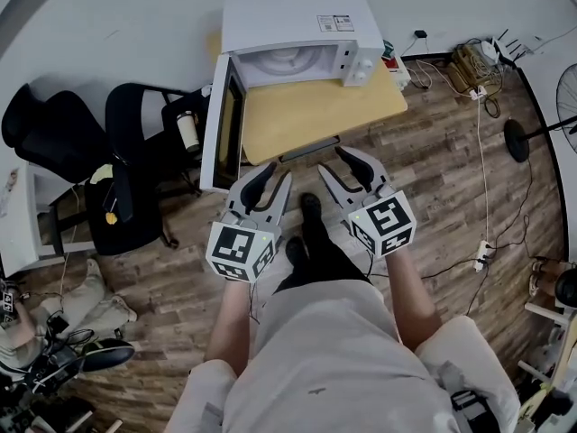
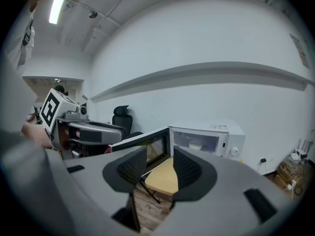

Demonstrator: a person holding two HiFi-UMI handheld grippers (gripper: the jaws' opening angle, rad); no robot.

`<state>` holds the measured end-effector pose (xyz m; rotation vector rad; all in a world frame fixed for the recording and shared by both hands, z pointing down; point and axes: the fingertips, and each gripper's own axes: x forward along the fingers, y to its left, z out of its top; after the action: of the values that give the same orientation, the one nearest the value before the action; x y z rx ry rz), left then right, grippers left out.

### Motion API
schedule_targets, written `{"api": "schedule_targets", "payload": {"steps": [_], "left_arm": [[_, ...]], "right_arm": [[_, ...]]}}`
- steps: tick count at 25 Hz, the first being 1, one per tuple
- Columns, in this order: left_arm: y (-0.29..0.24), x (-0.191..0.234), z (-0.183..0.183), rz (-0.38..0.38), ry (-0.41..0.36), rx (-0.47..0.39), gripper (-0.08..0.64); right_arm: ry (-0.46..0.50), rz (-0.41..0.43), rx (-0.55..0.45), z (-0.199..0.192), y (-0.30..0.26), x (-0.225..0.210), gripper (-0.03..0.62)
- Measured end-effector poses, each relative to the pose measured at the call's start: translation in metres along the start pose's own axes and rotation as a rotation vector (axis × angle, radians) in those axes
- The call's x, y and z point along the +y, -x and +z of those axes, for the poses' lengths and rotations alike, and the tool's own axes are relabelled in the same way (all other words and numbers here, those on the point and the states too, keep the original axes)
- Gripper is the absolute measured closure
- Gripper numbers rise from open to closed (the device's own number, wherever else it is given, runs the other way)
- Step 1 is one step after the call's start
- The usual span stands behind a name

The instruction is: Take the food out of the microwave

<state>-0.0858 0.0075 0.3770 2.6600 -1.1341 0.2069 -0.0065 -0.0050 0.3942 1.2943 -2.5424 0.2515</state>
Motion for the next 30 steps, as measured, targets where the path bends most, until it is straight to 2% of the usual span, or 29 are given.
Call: {"api": "schedule_targets", "payload": {"steps": [8, 15, 25, 30], "left_arm": [[-0.041, 0.030, 0.004, 0.012, 0.017, 0.016, 0.459], [-0.076, 0.051, 0.012, 0.030, 0.020, 0.030, 0.459], [-0.116, 0.086, 0.013, 0.072, 0.041, 0.036, 0.459], [-0.135, 0.094, 0.010, 0.088, 0.049, 0.044, 0.459]], "right_arm": [[0.014, -0.001, 0.038, -0.004, -0.053, -0.043, 0.426], [-0.041, 0.008, 0.072, -0.021, -0.103, -0.088, 0.397], [-0.159, 0.031, 0.093, -0.041, -0.175, -0.137, 0.362], [-0.330, 0.057, 0.062, -0.053, -0.206, -0.154, 0.336]]}}
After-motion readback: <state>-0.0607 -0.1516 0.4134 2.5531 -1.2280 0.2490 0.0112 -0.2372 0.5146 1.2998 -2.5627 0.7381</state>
